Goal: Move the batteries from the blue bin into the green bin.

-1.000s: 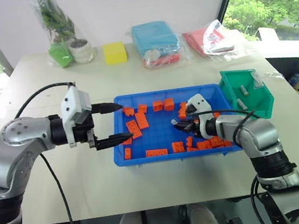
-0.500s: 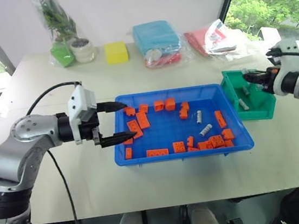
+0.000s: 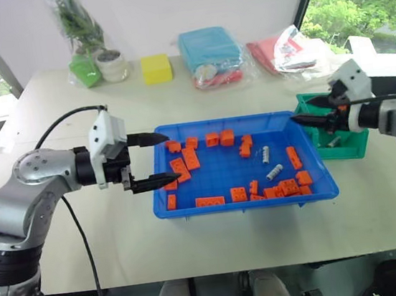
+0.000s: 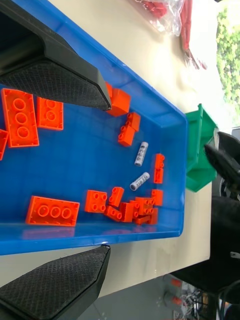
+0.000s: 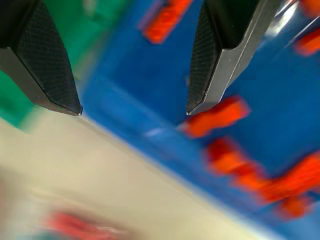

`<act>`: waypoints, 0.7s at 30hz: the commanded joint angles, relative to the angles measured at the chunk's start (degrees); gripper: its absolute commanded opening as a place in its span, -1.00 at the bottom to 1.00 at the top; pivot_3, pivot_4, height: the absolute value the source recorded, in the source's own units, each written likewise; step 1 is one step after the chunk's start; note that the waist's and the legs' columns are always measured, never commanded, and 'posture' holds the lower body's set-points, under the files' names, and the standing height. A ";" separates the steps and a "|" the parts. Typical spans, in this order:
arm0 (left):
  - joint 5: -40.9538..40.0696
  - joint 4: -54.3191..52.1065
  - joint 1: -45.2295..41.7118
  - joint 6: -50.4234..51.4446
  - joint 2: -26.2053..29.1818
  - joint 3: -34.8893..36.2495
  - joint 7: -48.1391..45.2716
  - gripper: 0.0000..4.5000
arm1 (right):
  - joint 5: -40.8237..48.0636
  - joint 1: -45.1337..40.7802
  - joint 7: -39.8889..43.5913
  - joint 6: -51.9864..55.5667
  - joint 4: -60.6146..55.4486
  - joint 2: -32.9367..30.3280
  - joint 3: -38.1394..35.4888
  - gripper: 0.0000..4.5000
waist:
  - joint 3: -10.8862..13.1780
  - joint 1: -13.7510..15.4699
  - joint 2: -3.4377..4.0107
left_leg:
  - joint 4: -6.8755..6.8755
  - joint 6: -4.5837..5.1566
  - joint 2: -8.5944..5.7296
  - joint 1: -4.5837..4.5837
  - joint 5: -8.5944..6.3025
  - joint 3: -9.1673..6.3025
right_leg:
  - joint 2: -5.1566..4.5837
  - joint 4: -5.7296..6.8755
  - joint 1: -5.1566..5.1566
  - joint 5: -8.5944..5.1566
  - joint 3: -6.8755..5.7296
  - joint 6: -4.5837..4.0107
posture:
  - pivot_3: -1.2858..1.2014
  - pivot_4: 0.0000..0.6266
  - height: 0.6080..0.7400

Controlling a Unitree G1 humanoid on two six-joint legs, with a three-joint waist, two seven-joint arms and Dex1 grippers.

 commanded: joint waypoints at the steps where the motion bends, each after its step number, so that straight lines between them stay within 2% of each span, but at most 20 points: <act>1: 0.15 -0.24 -1.78 -0.68 0.10 -0.11 -0.41 1.00 | -4.59 -1.79 11.52 -9.30 3.29 -2.50 6.77 0.50 | 0.00 0.01 -0.01 | 0.03 0.00 0.00 0.00 0.00 0.01 | 0.00 0.00 0.00 0.00 0.00 0.00 | 0.03 -0.52 0.45; 5: 0.08 -1.19 -1.54 -0.38 0.14 0.14 -0.20 1.00 | -9.79 -3.58 17.77 -17.25 9.96 -2.24 12.01 0.50 | 0.01 -0.03 0.00 | 0.03 -0.01 -0.01 0.00 0.00 0.03 | -0.02 0.00 0.00 0.00 0.00 0.00 | 0.03 -0.52 0.45; 13: -0.66 -3.67 0.89 0.47 1.10 2.42 1.30 1.00 | -15.68 -5.39 18.66 -26.07 19.99 2.64 14.71 0.50 | 0.00 -0.08 -0.01 | 0.02 -0.03 -0.01 0.03 0.01 0.05 | 0.00 0.08 0.21 0.11 0.00 0.12 | 0.03 -0.52 0.45; 21: -1.22 -4.20 1.13 1.08 1.59 2.85 1.69 1.00 | -17.57 -3.72 20.03 -28.83 22.40 5.79 15.21 0.50 | -0.12 -0.07 -0.21 | 0.05 -0.05 0.00 0.14 0.01 0.02 | 0.01 0.04 0.31 0.05 0.00 0.07 | 0.03 -0.52 0.45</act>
